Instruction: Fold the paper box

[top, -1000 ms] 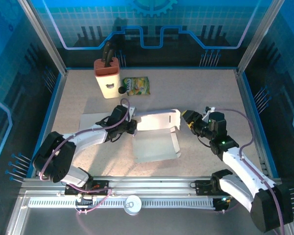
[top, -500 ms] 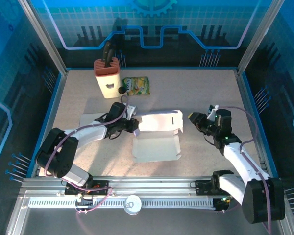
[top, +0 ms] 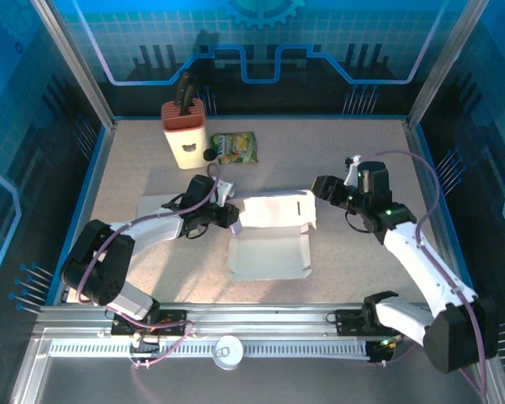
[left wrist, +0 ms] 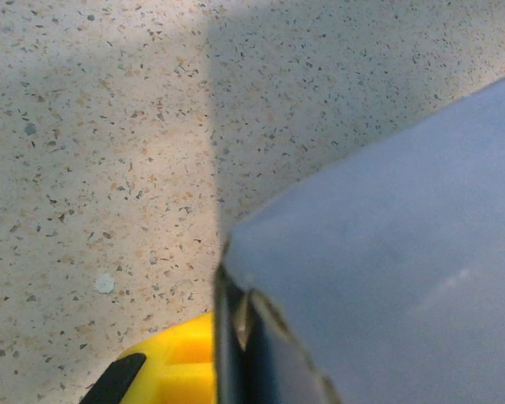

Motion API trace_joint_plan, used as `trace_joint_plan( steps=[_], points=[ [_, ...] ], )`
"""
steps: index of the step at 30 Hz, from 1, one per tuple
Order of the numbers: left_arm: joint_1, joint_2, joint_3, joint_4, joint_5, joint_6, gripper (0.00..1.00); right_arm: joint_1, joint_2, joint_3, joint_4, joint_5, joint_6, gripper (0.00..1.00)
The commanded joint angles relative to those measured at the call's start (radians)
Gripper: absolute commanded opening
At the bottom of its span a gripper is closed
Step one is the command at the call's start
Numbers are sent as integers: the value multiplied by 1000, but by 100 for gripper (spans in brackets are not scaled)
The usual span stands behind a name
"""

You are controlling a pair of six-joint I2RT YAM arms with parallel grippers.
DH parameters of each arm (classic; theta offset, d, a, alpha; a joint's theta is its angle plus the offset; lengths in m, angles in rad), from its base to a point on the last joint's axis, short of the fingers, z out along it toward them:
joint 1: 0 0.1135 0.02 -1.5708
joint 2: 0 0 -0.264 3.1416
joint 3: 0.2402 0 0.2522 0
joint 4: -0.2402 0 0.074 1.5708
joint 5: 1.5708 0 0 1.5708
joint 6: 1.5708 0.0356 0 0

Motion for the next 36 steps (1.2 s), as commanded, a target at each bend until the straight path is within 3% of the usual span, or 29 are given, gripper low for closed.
trace_joint_plan(
  steps=[1, 16, 24, 30, 34, 36],
  points=[
    [6, -28, 15, 1, 28, 20, 0, 26, 61, 73, -101, 16, -110, 54],
    [6, -31, 20, 0, 25, 20, 0, 107, 180, 127, -181, 50, -192, 51],
    [6, -36, 20, 7, 38, 11, 0, 123, 199, 151, -205, 64, -237, 58],
    [24, -38, 7, 48, 95, -26, 0, 67, 105, 120, -153, -93, -270, 67],
    [57, -37, -3, 103, 174, -72, 0, -17, 12, 90, -132, -171, -285, 76],
    [73, -38, -4, 130, 216, -92, 0, -78, -16, 68, -99, -258, -277, 76]
  ],
)
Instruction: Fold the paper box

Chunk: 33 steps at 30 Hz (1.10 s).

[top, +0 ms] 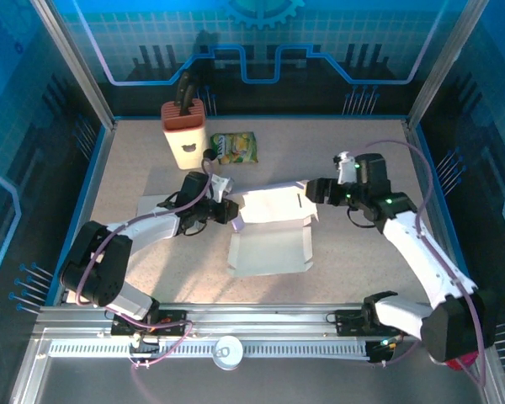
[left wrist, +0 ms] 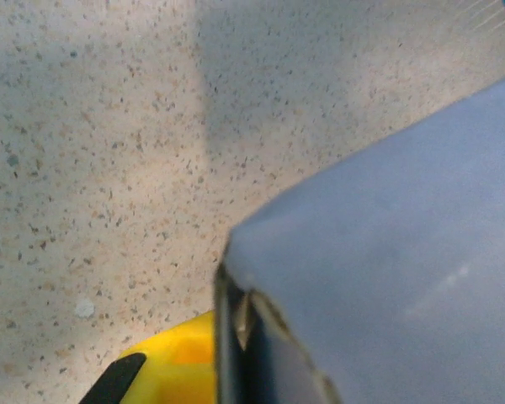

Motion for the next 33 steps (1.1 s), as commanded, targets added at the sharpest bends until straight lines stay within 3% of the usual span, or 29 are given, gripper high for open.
trace_joint_plan(
  steps=[1, 5, 8, 13, 21, 33],
  points=[
    [34, -26, -1, 82, 128, -57, 0, -96, -50, -47, 78, -201, -4, 75],
    [66, -22, 18, 99, 211, -74, 0, -174, -46, -83, 175, -404, 10, 65],
    [85, -14, 39, 99, 258, -84, 0, -176, 14, -71, 208, -455, 15, 52],
    [116, 14, 50, 143, 318, -131, 0, -171, 41, -84, 293, -509, 32, 49],
    [118, 40, 66, 150, 342, -134, 0, -155, 88, -70, 317, -534, 16, 48],
    [118, 39, 67, 138, 345, -125, 0, -58, 131, 28, 212, -404, -104, 48]
  ],
)
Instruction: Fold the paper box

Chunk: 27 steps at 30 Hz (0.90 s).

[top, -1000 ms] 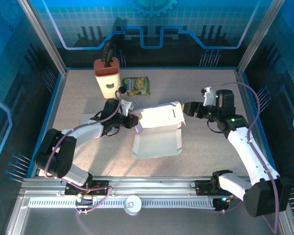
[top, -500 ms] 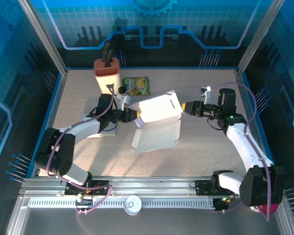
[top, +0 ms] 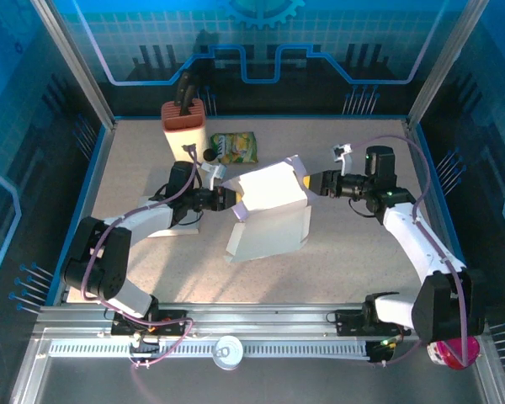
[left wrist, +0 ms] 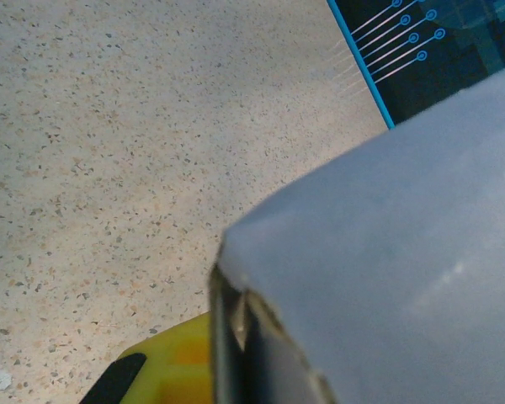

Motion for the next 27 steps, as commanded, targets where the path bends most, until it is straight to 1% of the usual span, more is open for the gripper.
trace_joint_plan(
  steps=[1, 11, 19, 24, 27],
  points=[
    [7, 4, 33, 13, 37, 0, 0, 46, 0, 49, -55, 76, -77, 48],
    [5, -21, 33, -30, -1, 18, 0, 152, -18, 91, -155, 304, -167, 45],
    [-17, -85, 24, -103, -92, 34, 0, 272, -2, 151, -239, 579, -224, 44],
    [-41, -98, 40, -166, -143, 56, 0, 345, 16, 172, -263, 731, -253, 40],
    [-52, -102, 48, -192, -164, 64, 0, 374, 17, 176, -265, 789, -260, 37]
  ],
)
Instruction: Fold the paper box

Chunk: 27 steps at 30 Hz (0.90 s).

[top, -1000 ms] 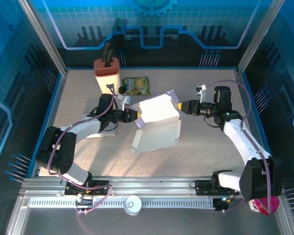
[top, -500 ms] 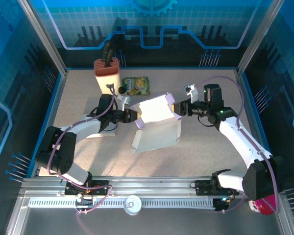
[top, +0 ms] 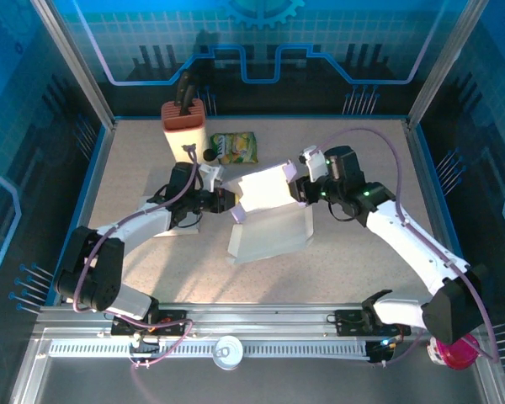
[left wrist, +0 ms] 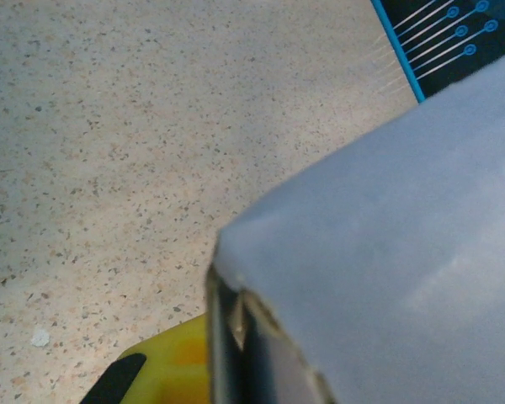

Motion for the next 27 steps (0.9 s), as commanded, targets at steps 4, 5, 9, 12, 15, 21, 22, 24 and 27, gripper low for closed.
trace_joint_plan(
  steps=[4, 5, 9, 12, 15, 21, 22, 24, 27],
  points=[
    [-24, -41, 48, -80, -45, 40, 0, 46, 19, 36, -27, 174, -38, 33],
    [-28, -46, 53, -88, -50, 43, 0, 52, 25, 40, -30, 195, -41, 32],
    [-41, -53, 70, -122, -59, 51, 0, 65, 51, 50, -26, 236, -51, 28],
    [-47, -52, 83, -139, -63, 52, 0, 78, 73, 56, -24, 244, -56, 25],
    [-52, -50, 94, -156, -68, 53, 0, 96, 85, 53, -20, 268, -58, 24],
    [-59, -48, 117, -195, -82, 67, 0, 111, 49, 19, 15, 233, -76, 30],
    [-59, -48, 118, -201, -85, 70, 0, 105, 44, 16, 15, 216, -77, 30],
    [-59, -50, 120, -207, -90, 73, 0, 82, 39, 19, 4, 143, -76, 28],
    [-59, -48, 123, -215, -93, 75, 0, 50, 33, 23, -4, 46, -69, 26]
  ],
)
